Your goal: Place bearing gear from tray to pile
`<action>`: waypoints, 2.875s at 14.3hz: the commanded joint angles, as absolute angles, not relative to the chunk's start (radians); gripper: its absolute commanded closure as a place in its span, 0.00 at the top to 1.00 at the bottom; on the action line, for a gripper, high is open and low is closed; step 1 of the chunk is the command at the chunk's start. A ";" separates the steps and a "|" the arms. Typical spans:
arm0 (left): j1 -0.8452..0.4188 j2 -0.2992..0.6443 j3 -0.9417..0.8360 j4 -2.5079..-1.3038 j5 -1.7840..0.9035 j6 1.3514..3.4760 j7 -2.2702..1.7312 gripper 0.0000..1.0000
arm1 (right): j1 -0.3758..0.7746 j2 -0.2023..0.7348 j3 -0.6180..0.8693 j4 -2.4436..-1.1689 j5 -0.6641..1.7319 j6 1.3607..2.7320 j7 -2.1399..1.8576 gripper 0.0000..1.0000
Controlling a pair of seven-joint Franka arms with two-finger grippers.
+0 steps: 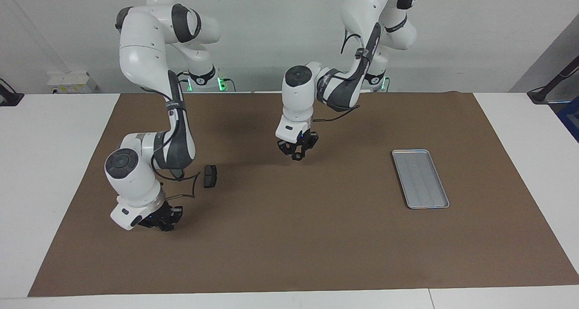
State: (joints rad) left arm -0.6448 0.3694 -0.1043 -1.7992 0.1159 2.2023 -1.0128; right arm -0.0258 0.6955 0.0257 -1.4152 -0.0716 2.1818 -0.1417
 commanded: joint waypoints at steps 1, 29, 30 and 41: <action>-0.660 0.354 -0.087 -1.861 0.141 2.264 -1.034 0.00 | -0.049 0.690 0.040 -1.436 -0.080 2.198 -0.140 0.00; -0.617 0.280 -0.086 -1.760 0.204 2.105 -0.896 1.00 | 0.161 0.445 0.040 -1.434 -0.086 1.830 0.211 1.00; -0.562 0.234 -0.090 -1.752 0.178 2.070 -0.828 1.00 | 0.181 0.443 0.041 -1.436 -0.086 1.830 0.260 1.00; 0.103 0.049 -0.075 -1.539 0.060 1.640 0.048 1.00 | 0.603 0.577 0.048 -1.471 -0.078 2.116 1.279 1.00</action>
